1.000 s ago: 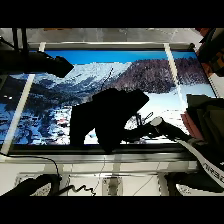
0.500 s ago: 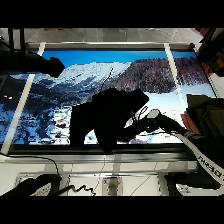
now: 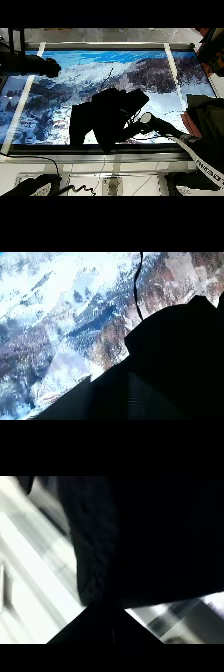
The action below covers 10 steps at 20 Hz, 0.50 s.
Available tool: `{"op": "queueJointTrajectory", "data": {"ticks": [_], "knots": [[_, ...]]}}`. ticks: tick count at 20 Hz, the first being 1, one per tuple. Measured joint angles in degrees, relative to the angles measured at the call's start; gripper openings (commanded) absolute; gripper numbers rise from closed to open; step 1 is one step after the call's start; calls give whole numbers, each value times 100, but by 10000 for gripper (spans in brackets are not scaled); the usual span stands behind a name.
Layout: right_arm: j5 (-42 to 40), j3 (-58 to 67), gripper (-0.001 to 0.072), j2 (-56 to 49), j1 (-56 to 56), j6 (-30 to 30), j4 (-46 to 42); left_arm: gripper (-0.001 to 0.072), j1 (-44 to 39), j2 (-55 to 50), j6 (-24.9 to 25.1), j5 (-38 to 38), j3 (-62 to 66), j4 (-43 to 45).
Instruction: Fold the clothes and pants, and hang the long-sleeved shirts on hangers.
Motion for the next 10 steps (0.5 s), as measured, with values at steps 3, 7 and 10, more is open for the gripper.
{"op": "queueJointTrajectory", "data": {"ticks": [3,7,10], "knots": [[-197,247,20,31,-61,-4,-199,11,85,0,-103,-431,-98,396],[-321,610,20,101,-136,-9,-376,10,289,129,-153,-1202,-756,590],[-387,758,20,118,-157,-9,-448,12,319,640,-251,-1401,-1862,437]]}}
